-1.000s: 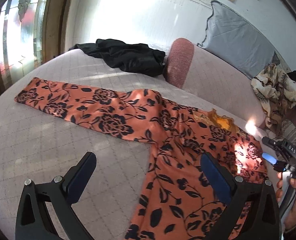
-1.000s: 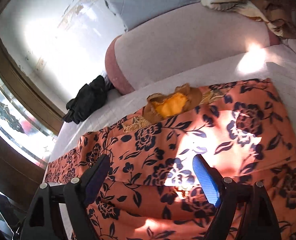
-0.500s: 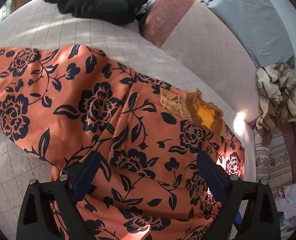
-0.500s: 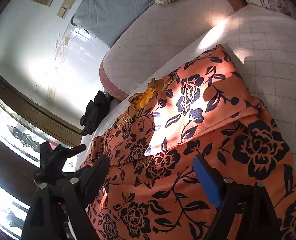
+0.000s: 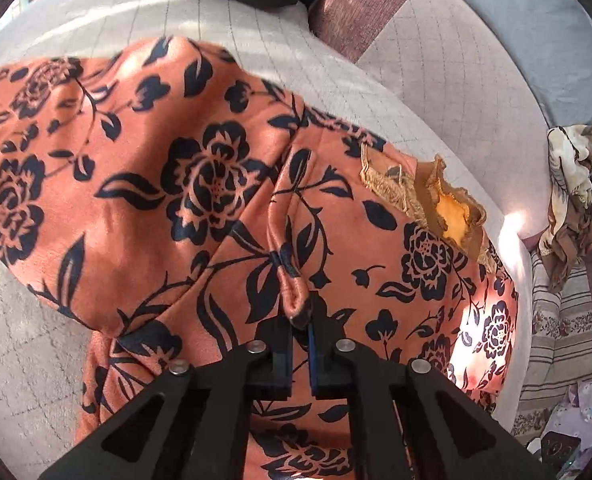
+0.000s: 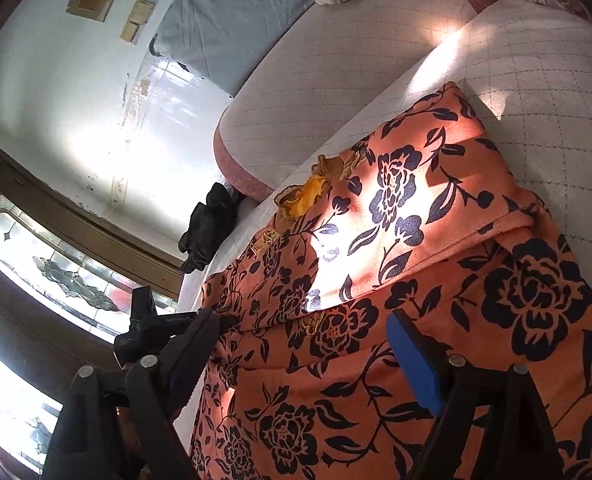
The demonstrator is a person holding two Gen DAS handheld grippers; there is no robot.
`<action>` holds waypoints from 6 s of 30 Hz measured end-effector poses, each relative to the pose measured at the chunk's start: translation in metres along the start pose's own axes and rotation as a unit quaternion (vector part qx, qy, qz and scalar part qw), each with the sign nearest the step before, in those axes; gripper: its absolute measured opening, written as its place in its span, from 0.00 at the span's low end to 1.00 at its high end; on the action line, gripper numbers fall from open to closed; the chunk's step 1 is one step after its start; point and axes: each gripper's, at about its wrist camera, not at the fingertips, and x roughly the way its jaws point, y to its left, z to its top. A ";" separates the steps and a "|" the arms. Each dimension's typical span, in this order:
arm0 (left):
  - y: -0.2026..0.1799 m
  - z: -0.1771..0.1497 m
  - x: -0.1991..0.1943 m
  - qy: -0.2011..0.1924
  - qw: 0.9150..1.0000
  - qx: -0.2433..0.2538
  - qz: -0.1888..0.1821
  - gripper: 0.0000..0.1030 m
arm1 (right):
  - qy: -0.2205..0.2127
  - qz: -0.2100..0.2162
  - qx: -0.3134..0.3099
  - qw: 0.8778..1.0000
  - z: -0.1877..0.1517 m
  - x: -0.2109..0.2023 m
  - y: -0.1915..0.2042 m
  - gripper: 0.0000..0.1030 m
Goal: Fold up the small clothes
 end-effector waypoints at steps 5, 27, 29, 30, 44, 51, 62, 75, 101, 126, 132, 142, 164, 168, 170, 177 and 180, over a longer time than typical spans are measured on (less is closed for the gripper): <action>-0.015 -0.030 -0.047 -0.085 0.996 0.030 -0.011 0.05 | -0.009 -0.011 0.009 1.000 0.003 -0.004 -0.007 0.85; 0.025 -0.048 -0.007 -0.036 0.999 -0.005 -0.012 0.06 | 0.019 -0.031 0.137 0.990 0.099 0.013 -0.070 0.87; 0.024 -0.049 -0.008 -0.038 0.999 0.001 -0.012 0.06 | 0.016 -0.014 0.111 0.994 0.117 0.016 -0.055 0.87; 0.024 -0.048 -0.008 -0.038 0.999 0.002 -0.013 0.07 | 0.018 -0.002 0.107 0.994 0.125 0.022 -0.052 0.87; 0.023 -0.048 -0.005 -0.036 0.999 0.013 -0.012 0.08 | -0.002 -0.090 0.114 0.989 0.186 0.090 -0.102 0.91; 0.021 -0.047 -0.004 -0.034 0.999 0.023 -0.006 0.08 | -0.011 -0.017 0.066 0.998 0.158 0.055 -0.037 0.91; 0.037 -0.024 -0.057 -0.062 0.997 0.023 -0.041 0.38 | 0.036 -0.061 0.018 0.997 0.092 0.032 0.005 0.93; 0.340 0.066 -0.151 -0.220 0.940 -0.258 0.035 0.63 | 0.067 -0.115 -0.041 0.990 0.020 0.057 0.020 0.94; 0.220 0.129 -0.211 -0.307 0.939 -0.056 0.146 0.04 | -0.004 -0.078 -0.032 0.996 -0.016 0.006 0.015 0.94; -0.126 -0.056 -0.050 -0.073 0.964 0.253 -0.036 0.53 | -0.074 -0.013 0.068 0.995 0.006 -0.054 -0.033 0.94; -0.024 -0.027 -0.089 -0.135 0.968 0.212 0.018 0.65 | -0.028 -0.074 0.027 0.997 0.036 -0.025 -0.013 0.94; 0.060 0.005 -0.040 -0.084 0.988 0.128 0.008 0.65 | 0.108 -0.323 -0.109 0.934 0.095 0.089 -0.019 0.28; 0.066 0.000 -0.031 -0.098 0.979 0.170 0.049 0.65 | 0.074 -0.249 -0.077 0.963 0.116 0.082 -0.011 0.63; 0.064 -0.003 -0.031 -0.105 0.977 0.179 0.053 0.65 | 0.110 -0.298 -0.106 0.942 0.110 0.106 -0.016 0.22; 0.065 -0.002 -0.031 -0.108 0.977 0.178 0.054 0.64 | 0.112 -0.303 -0.145 0.935 0.107 0.108 0.003 0.06; 0.067 -0.002 -0.034 -0.114 0.976 0.176 0.052 0.59 | 0.010 -0.368 -0.330 0.869 0.104 0.090 0.088 0.06; 0.065 -0.002 -0.037 -0.110 0.976 0.180 0.056 0.60 | 0.056 -0.379 -0.277 0.881 0.109 0.108 0.043 0.11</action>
